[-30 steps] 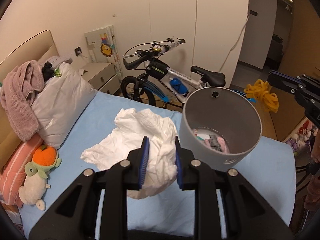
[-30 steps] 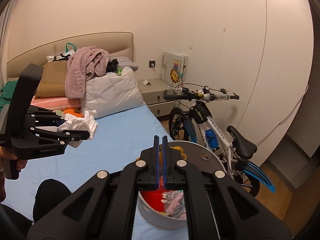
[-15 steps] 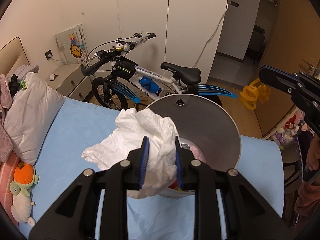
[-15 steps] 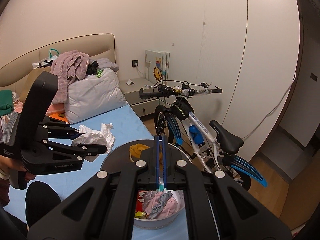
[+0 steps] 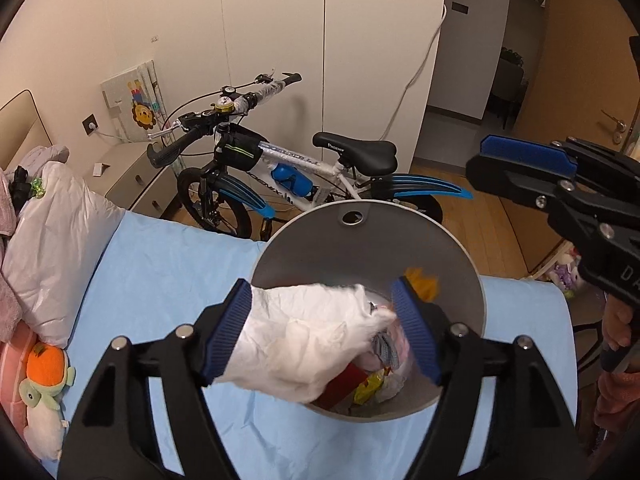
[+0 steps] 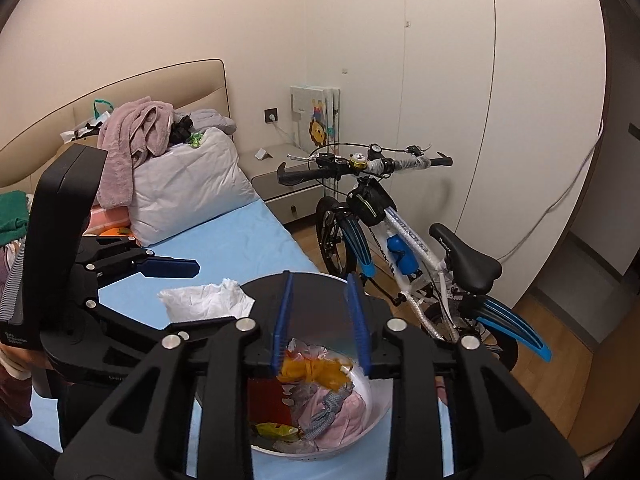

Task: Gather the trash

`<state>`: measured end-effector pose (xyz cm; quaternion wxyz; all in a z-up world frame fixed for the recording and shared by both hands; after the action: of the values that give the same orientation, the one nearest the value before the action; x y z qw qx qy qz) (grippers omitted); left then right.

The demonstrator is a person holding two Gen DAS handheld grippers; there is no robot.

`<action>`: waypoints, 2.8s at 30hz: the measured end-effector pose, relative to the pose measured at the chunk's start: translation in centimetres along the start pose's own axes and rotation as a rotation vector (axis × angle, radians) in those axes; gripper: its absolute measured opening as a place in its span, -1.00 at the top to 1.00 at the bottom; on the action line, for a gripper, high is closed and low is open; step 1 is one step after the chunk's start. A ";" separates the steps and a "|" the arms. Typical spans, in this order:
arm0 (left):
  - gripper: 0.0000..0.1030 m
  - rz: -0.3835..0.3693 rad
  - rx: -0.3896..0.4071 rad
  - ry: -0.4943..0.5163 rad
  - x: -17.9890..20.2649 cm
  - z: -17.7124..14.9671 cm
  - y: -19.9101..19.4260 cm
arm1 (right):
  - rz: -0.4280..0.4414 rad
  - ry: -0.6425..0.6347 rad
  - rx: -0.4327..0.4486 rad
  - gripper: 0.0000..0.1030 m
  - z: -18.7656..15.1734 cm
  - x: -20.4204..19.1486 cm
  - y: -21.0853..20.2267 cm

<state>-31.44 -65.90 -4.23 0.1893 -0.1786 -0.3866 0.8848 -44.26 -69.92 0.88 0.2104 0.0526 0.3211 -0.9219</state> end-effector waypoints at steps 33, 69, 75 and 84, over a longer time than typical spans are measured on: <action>-0.53 0.178 -0.006 -0.151 -3.5 -9.3 -6.3 | 0.083 -0.082 -0.077 -0.21 -5.1 -8.2 0.7; -0.65 1.078 -0.345 -1.079 -7.5 -55.4 -41.5 | 0.889 -0.596 -0.398 -0.44 -31.0 -56.6 -6.2; -0.66 1.142 -0.367 -1.152 -5.0 -57.4 -44.8 | 0.904 -0.620 -0.434 -0.45 -33.2 -58.3 -8.0; -0.66 1.121 -0.342 -1.200 -3.3 -58.1 -46.1 | 0.893 -0.632 -0.466 -0.47 -34.1 -58.9 -8.9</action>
<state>7.36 -2.69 -6.05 -0.5460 0.1306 -0.4048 0.7218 4.02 -21.83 -7.23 0.6693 -0.1419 0.3837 -0.6203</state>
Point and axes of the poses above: each gripper's, at about its wrist camera, not at the fingertips, and y roughly the way its jaws point, x to its right, z to its top, the point moved 6 cm from there along y, roughly the way its jaws point, and after that the axes turned 15 degrees about y, right-handed, at the moved point
